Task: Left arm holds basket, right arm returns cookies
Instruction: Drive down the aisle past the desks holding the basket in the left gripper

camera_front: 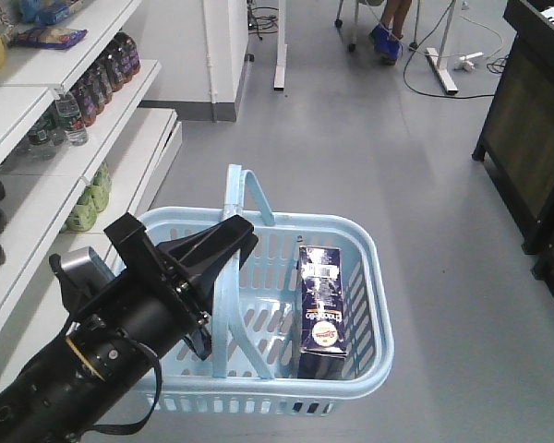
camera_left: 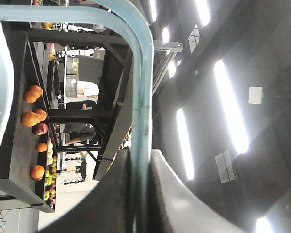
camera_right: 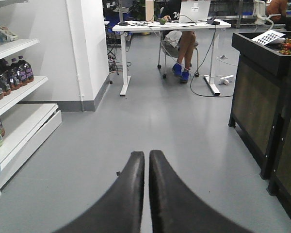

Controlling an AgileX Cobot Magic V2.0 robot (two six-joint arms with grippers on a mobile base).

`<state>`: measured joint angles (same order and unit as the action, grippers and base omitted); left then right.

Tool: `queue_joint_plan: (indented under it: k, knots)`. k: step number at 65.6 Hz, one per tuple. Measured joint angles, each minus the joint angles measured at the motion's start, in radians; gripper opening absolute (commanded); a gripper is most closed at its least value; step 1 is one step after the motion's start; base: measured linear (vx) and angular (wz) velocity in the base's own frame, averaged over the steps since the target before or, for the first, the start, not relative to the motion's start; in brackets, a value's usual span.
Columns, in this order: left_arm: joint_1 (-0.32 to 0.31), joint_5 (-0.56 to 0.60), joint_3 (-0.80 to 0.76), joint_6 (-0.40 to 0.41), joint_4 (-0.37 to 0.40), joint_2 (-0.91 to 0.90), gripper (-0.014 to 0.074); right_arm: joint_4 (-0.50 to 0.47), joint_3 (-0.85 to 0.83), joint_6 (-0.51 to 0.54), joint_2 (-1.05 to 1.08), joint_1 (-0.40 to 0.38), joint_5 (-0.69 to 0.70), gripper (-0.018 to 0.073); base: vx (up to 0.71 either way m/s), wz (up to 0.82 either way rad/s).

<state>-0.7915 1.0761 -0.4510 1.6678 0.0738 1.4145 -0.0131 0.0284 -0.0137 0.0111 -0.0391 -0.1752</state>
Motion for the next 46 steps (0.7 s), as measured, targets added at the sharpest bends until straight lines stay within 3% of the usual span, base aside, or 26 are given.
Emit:
queue_joint_plan:
  k: [46]
  knots:
    - [0.000, 0.000, 0.000, 0.000, -0.001, 0.000, -0.0003, 0.000, 0.000, 0.000, 0.000, 0.000, 0.000, -0.0006, 0.12, -0.04]
